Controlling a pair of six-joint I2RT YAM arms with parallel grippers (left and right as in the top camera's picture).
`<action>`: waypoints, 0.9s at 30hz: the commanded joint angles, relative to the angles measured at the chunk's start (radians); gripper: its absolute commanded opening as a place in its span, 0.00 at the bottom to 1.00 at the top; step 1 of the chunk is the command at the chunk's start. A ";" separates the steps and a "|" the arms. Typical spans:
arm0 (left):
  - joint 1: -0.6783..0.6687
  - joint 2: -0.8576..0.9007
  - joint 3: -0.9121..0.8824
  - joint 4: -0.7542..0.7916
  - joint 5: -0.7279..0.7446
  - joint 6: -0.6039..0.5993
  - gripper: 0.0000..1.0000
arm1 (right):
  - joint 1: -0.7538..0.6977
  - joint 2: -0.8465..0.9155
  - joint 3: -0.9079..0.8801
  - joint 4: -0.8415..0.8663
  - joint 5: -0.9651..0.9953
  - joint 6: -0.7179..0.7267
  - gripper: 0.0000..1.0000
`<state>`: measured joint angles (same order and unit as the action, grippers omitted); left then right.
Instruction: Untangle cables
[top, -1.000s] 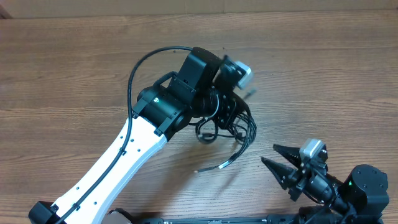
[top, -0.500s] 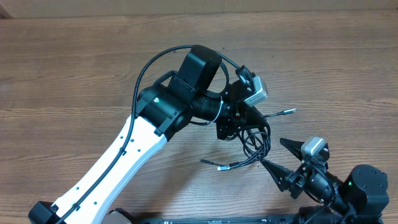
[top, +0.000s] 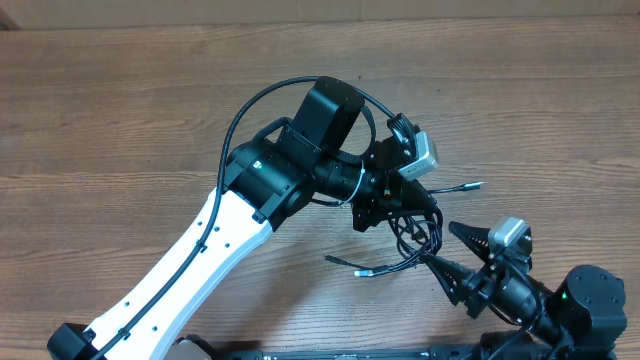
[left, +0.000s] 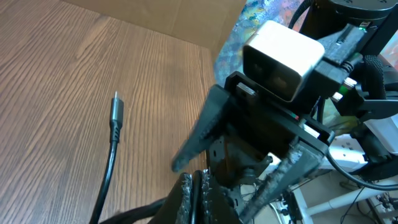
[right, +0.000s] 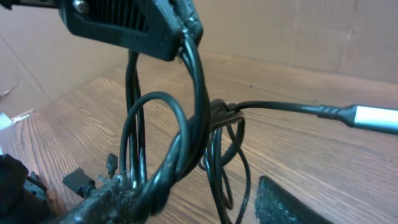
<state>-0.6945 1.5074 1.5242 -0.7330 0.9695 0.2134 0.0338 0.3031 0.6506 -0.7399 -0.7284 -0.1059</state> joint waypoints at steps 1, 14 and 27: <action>-0.007 -0.010 0.016 0.005 0.045 0.011 0.04 | 0.005 -0.006 0.010 0.007 0.010 0.028 0.41; -0.007 -0.009 0.016 0.004 0.052 0.008 0.05 | 0.005 -0.006 0.010 0.009 0.010 0.028 0.04; -0.007 -0.008 0.016 -0.165 0.040 0.011 0.38 | 0.004 -0.006 0.010 0.021 0.011 0.032 0.04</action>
<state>-0.6941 1.5074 1.5249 -0.8574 0.9913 0.2138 0.0345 0.3031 0.6506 -0.7345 -0.7261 -0.0788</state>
